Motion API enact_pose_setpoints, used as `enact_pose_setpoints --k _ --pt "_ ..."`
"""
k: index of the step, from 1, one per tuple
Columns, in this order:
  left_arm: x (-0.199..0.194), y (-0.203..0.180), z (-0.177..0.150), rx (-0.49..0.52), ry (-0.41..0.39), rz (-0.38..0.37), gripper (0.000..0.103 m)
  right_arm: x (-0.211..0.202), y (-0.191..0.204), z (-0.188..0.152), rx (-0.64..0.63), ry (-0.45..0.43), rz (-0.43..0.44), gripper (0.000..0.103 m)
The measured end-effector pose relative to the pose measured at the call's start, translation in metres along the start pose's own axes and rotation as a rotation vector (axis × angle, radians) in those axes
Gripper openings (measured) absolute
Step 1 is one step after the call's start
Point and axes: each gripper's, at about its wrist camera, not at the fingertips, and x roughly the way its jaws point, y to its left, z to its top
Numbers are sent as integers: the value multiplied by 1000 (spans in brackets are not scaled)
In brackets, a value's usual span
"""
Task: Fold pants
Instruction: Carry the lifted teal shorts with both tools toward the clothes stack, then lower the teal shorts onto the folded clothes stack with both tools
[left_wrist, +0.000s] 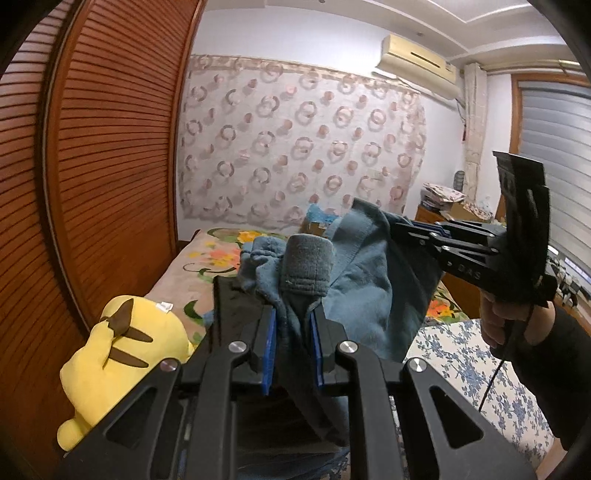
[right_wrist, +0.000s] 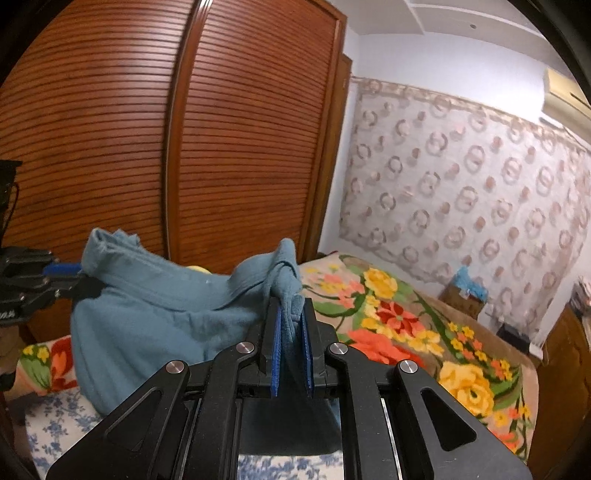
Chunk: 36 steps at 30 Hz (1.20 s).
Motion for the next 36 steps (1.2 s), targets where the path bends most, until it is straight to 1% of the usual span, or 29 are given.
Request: enact_pose_setpoints --k 5,8,12,14,17,21,24,27,31,33,35,36 --pt "-8 9 -5 -41 -33 8 14 24 10 11 -45 0 15 7" --pt "-12 16 -11 -69 -52 30 14 37 18 19 -68 -2 31 7" --pt "-4 22 -17 -95 -42 80 14 57 32 27 -98 7 57 7" --pt "-2 23 -22 -103 -30 92 14 68 39 30 -112 17 68 7" --pt "-2 25 -31 -114 -16 99 15 81 47 31 -126 30 83 7" --pt "-7 25 -34 -119 -18 113 15 95 57 33 -138 42 102 7" --pt "-9 27 -39 -134 -21 121 15 103 61 33 -127 50 121 7" --pt "-5 28 -45 -142 -4 133 15 114 61 33 -99 76 140 7" --pt "0 30 -49 -151 18 148 16 119 53 29 -42 106 128 17" --pt "2 32 -50 -153 22 163 17 116 45 27 -20 110 137 19" --pt "3 34 -51 -158 27 167 23 110 39 23 -7 108 141 19" --pt "4 35 -52 -160 34 171 25 108 35 21 3 111 153 19"
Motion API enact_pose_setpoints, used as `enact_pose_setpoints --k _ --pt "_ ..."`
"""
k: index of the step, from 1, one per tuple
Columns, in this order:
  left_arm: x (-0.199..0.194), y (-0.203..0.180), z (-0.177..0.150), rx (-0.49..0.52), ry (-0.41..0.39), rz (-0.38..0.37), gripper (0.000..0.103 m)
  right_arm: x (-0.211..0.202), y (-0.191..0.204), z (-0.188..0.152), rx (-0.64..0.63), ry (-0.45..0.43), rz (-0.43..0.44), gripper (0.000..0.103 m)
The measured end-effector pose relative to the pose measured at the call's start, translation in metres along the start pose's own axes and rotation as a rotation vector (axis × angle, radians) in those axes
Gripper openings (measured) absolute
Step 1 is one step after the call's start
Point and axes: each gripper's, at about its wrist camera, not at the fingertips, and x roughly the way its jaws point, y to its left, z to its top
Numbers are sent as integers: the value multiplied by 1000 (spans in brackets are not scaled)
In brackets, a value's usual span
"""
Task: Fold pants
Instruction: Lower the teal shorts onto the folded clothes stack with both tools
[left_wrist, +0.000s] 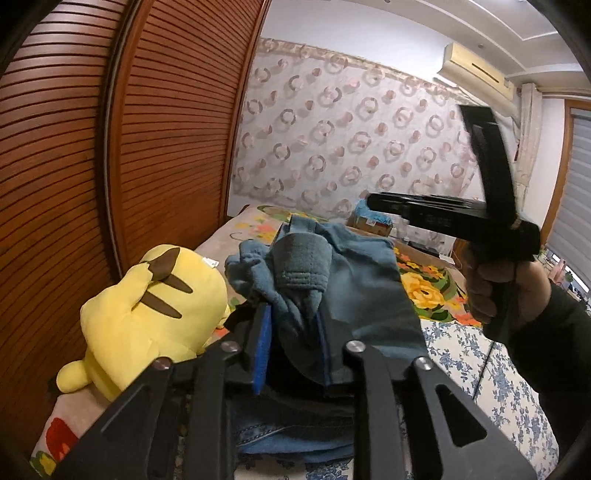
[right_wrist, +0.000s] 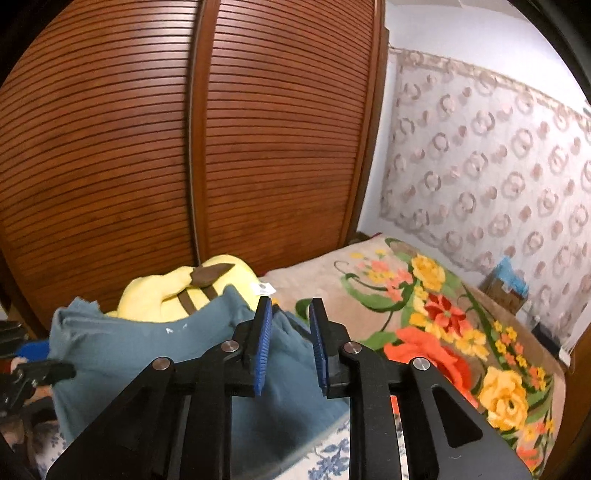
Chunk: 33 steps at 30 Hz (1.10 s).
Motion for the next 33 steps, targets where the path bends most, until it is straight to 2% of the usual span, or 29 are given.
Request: enact_pose_setpoints --k 5,12,15,25,33 --pt "2 3 -4 2 14 31 37 -1 -7 -18 37 36 73 19" --pt "2 12 -12 -14 41 80 37 27 -15 -38 54 113 13 19" --pt "3 15 -15 -18 58 75 38 35 -24 -45 75 131 -1 19" --pt "-3 10 -12 29 64 93 38 15 -20 -44 118 100 13 19" --pt "-12 4 -12 63 66 92 46 -15 4 -46 130 61 54 19"
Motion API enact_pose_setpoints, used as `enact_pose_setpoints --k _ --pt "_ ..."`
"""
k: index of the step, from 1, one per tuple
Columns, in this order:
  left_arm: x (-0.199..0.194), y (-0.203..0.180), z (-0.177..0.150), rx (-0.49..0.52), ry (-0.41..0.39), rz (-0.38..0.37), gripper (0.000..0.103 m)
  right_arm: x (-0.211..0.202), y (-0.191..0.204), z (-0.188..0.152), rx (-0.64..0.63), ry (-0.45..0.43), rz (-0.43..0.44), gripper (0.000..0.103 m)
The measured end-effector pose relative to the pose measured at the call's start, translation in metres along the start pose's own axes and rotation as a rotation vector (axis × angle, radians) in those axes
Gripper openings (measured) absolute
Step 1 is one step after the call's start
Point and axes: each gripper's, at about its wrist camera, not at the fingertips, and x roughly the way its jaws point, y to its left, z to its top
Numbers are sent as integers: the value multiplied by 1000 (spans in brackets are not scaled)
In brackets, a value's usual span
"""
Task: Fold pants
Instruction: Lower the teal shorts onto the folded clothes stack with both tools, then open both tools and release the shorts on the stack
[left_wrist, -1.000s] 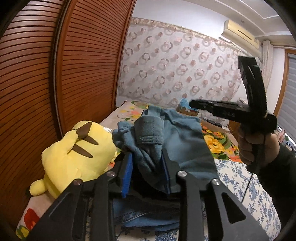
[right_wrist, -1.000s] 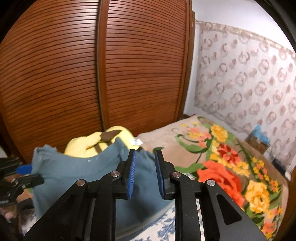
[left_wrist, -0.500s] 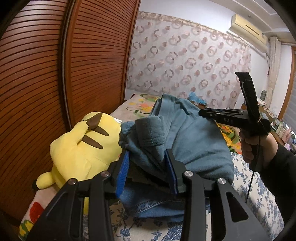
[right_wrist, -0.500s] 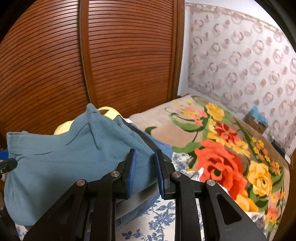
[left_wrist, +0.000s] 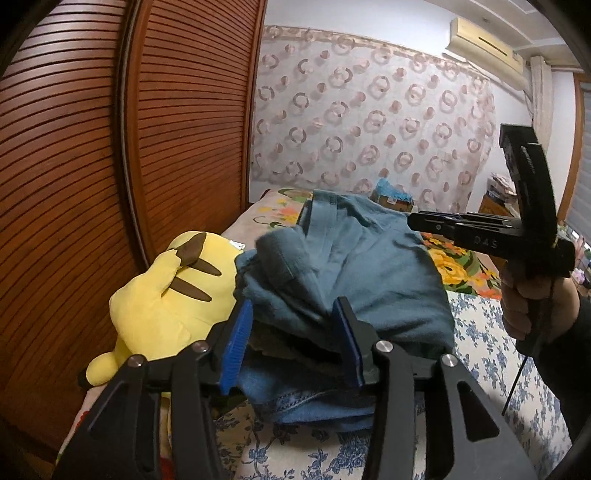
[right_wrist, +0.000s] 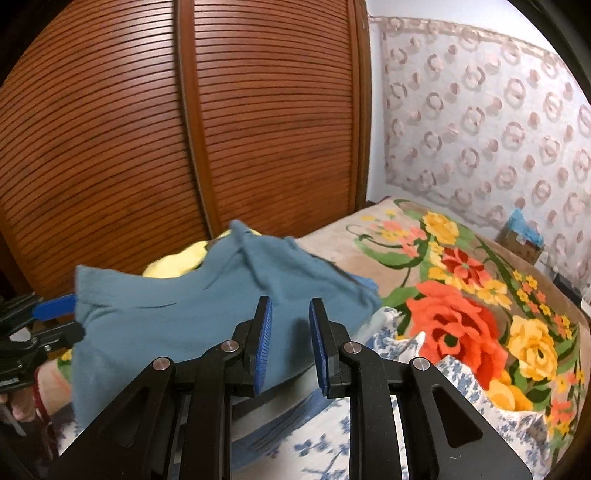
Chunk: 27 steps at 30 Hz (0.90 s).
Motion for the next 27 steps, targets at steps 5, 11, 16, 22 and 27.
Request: enact_pose_setpoints --k 5,11,16,22,27 --pt "-12 -4 -3 15 -2 -23 58 -17 12 -8 7 -14 13 19" --pt "-25 -11 -7 48 15 -41 60 -36 27 -17 5 -31 11 19" --pt "-39 -12 -15 57 18 -26 61 -49 38 -24 4 -41 5 21" --pt "-55 -14 -26 69 13 -25 61 -62 49 -36 19 -45 -22 37" --pt "-69 -16 -34 81 -3 -22 61 -76 57 -49 29 -49 -43 46"
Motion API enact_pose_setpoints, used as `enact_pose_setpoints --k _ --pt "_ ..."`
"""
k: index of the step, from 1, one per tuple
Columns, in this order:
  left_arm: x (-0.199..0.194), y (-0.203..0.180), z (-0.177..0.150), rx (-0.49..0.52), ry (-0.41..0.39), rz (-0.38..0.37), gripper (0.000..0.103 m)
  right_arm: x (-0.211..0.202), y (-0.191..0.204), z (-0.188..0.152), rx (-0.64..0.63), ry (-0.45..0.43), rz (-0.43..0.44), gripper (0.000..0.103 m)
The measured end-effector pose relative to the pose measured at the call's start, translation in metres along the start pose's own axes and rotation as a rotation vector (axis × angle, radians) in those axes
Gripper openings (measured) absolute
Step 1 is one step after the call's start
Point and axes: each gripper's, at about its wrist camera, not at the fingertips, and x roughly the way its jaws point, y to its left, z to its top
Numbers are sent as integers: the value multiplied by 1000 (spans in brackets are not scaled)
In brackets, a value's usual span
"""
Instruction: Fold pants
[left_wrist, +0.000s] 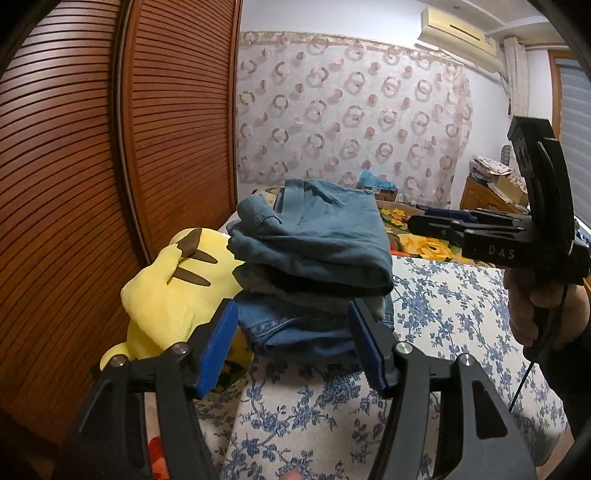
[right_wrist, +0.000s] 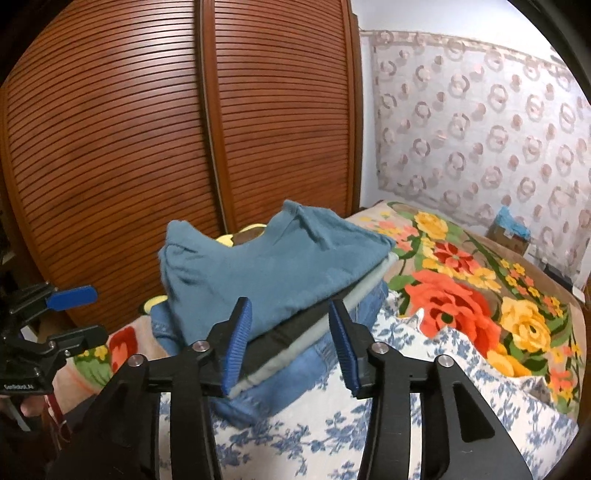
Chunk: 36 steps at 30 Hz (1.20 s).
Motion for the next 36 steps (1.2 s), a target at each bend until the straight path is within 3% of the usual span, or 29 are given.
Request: enact_pose_setpoints --k 5,7,11,23,36 --pt "-12 -1 -6 4 -11 -24 61 -11 4 -10 23 -6 -20 58" --pt "-17 -2 -9 -4 -16 -52 61 -18 7 -15 27 -6 -27 59" --pt "-24 -7 -9 0 -25 -17 61 -27 9 -22 38 -14 -36 60" --pt "-38 -18 -15 20 -42 -35 61 -70 22 -47 70 -53 -85 70" --pt "-48 -54 -25 78 -48 -114 62 -129 28 -87 132 -88 -181 73"
